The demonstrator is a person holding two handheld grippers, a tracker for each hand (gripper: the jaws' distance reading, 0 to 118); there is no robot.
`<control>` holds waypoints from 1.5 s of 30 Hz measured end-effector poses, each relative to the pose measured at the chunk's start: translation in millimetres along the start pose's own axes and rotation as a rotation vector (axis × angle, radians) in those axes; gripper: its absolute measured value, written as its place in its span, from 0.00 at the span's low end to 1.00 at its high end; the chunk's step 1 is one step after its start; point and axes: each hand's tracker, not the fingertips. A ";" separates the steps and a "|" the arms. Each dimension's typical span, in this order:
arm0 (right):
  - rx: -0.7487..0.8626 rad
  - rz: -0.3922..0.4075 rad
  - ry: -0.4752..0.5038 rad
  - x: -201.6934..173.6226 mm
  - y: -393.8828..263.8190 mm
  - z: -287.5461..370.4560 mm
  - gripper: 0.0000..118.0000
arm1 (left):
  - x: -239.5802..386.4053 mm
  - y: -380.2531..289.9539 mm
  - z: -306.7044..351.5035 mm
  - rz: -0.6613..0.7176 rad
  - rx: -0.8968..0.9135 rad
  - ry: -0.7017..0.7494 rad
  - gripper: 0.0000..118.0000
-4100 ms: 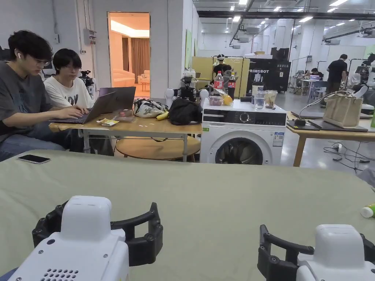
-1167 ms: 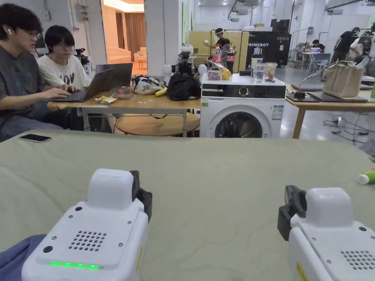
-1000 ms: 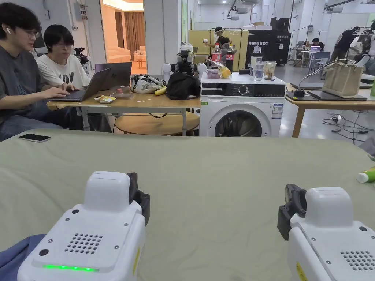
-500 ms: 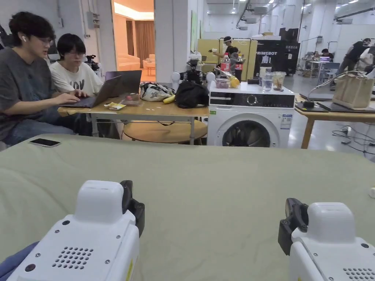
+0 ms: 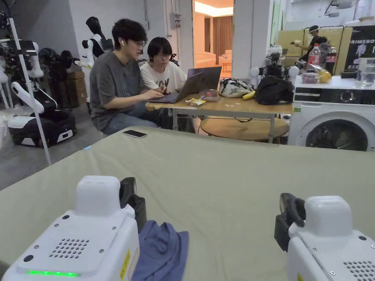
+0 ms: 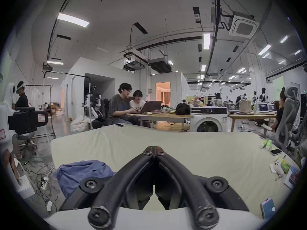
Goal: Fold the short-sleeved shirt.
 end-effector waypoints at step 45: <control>-0.116 -0.099 -0.100 108.0 -26.4 39.6 0.00 | -43.4 164.6 -248.9 0.031 -0.269 -0.186 0.00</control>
